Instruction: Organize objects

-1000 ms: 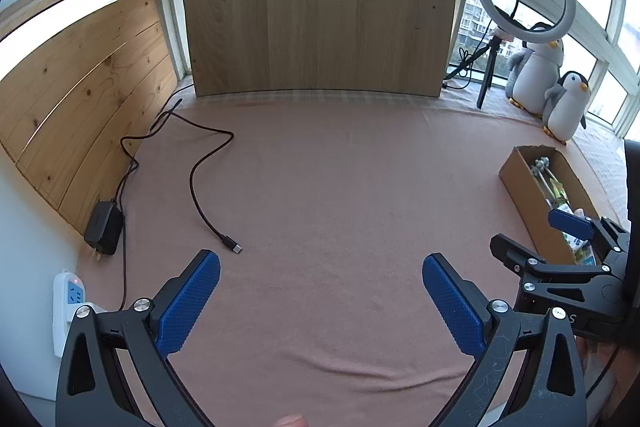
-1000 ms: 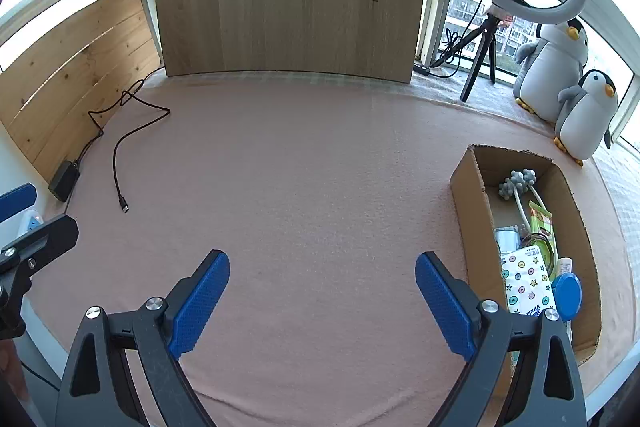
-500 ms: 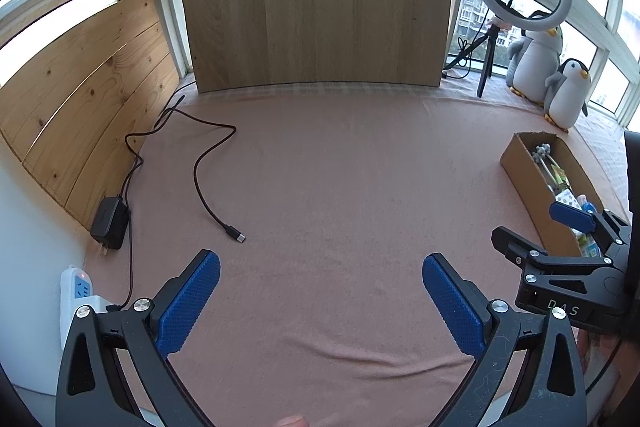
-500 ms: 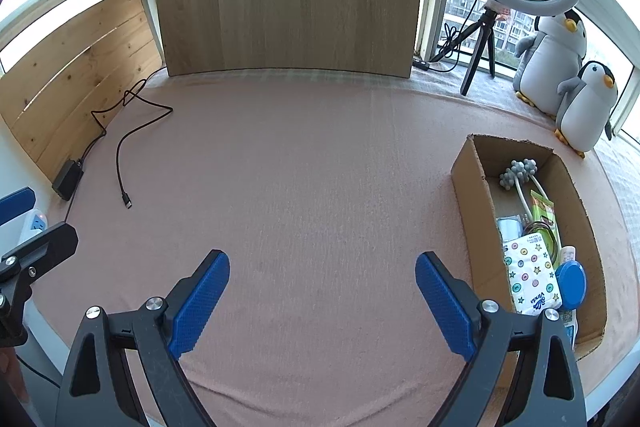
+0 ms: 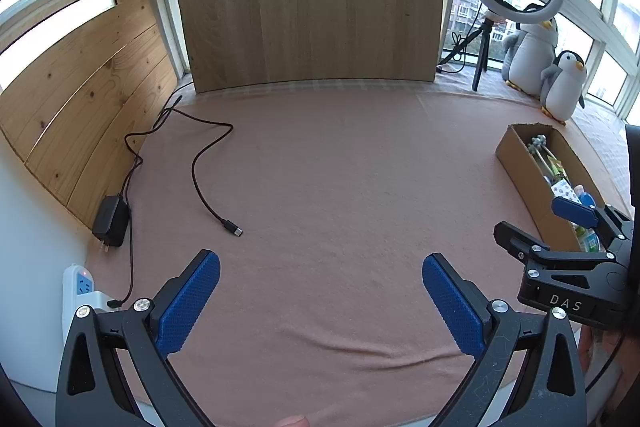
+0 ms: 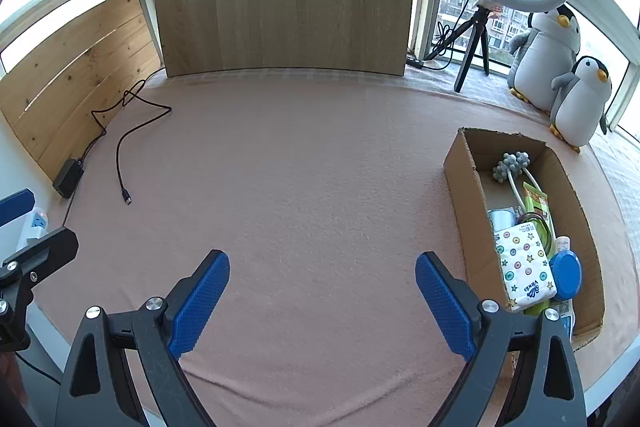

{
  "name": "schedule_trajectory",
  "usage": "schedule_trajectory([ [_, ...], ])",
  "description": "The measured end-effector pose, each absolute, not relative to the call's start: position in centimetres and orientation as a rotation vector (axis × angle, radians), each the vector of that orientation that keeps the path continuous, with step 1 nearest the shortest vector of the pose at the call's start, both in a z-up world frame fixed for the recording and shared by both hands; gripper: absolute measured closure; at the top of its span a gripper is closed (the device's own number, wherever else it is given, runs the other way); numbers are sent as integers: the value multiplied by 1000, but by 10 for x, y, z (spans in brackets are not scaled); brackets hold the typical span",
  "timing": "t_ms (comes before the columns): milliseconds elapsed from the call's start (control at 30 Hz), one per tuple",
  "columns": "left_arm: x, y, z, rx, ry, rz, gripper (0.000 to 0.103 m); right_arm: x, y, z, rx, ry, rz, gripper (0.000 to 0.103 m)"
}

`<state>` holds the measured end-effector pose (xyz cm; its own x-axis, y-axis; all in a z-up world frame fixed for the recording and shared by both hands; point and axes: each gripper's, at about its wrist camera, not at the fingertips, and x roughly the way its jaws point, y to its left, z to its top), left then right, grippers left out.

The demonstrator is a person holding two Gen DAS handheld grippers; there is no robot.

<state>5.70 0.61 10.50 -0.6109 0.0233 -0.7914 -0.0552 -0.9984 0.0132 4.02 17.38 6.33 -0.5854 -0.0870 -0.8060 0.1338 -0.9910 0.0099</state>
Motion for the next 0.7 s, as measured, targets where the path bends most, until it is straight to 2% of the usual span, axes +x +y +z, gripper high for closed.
schedule_trajectory([
  [700, 67, 2, 108, -1362, 58, 2779, 0, 49, 173, 68, 1346, 102, -2686, 11],
])
